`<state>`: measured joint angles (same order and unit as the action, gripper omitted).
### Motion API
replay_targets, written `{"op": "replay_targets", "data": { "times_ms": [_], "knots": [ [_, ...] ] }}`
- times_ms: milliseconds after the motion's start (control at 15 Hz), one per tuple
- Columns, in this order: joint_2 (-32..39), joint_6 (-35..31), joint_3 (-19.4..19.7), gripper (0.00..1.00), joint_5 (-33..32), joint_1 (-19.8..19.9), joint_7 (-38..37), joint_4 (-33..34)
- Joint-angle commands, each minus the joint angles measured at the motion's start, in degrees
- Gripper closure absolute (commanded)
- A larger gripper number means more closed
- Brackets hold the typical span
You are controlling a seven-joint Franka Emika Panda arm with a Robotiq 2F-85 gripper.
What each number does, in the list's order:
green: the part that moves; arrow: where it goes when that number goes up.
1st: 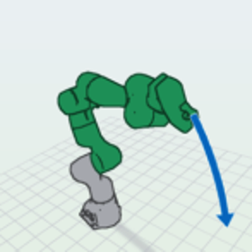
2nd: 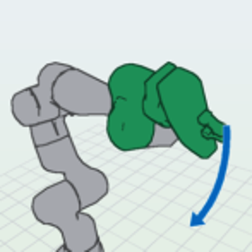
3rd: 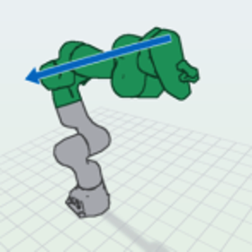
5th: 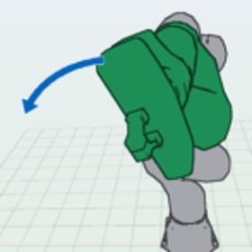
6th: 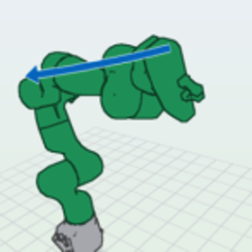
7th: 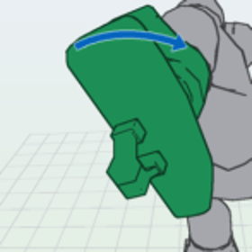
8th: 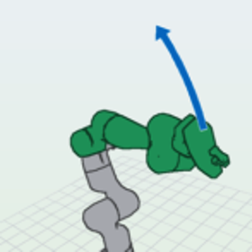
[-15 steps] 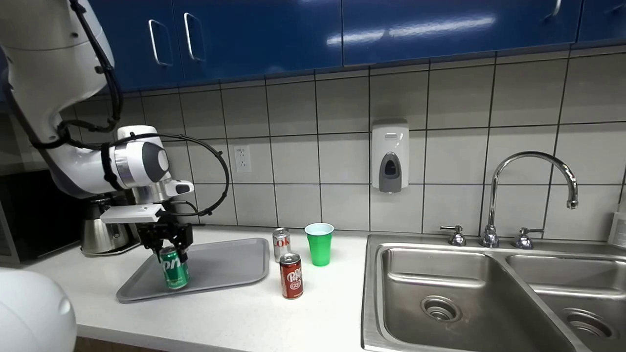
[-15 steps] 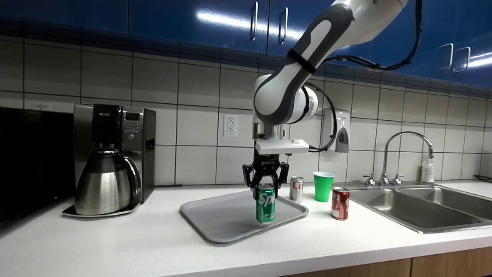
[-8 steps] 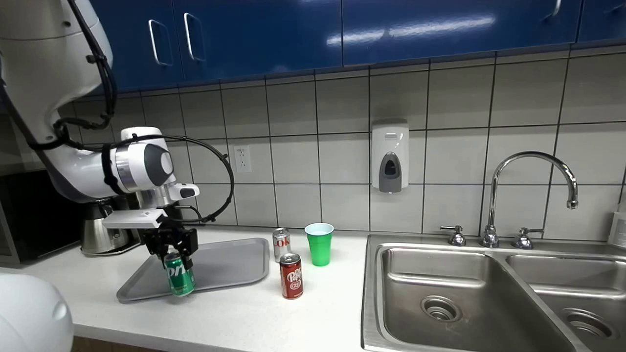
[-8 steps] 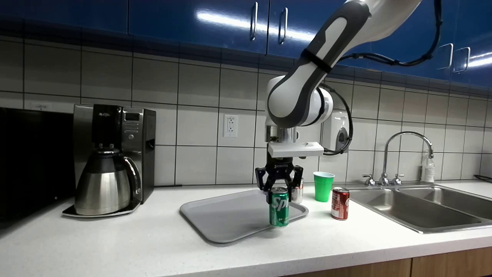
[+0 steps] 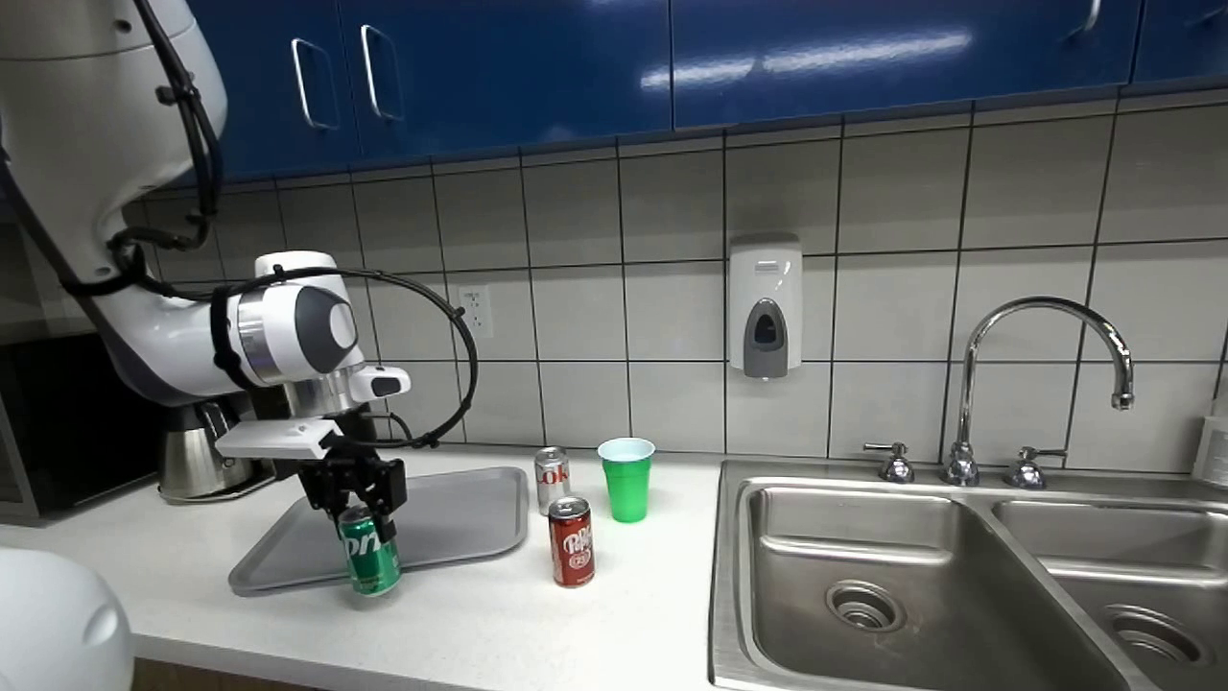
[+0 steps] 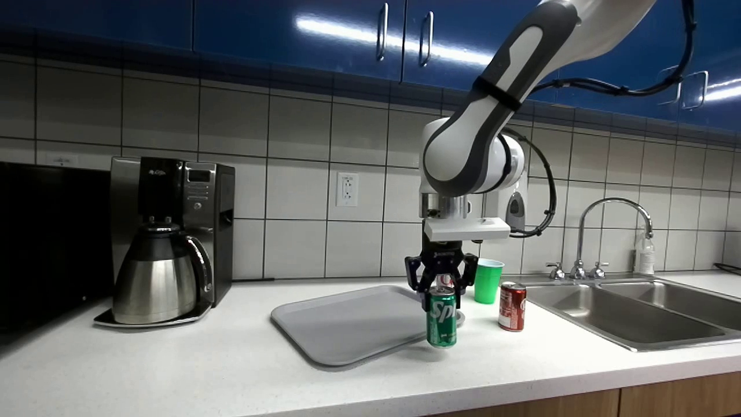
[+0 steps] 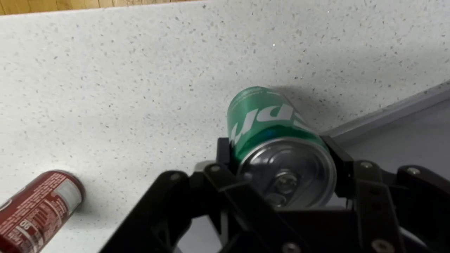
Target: Take the cans off of the tray
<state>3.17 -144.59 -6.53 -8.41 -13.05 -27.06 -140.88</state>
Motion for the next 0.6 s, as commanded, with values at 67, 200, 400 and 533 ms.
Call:
{"op": "replay_targets", "data": {
  "times_ms": [67,200,400,533],
  "knots": [
    [-2.49,-1.4,-0.25,0.62,1.49,1.78,0.09,-2.49],
    [-2.42,-2.05,-0.11,0.62,2.38,2.12,0.51,-2.93],
    [-2.52,-2.79,-0.01,0.62,3.53,2.45,0.62,-3.58],
    [-2.59,-3.16,0.04,0.62,4.1,2.61,0.64,-3.99]
  ]
}}
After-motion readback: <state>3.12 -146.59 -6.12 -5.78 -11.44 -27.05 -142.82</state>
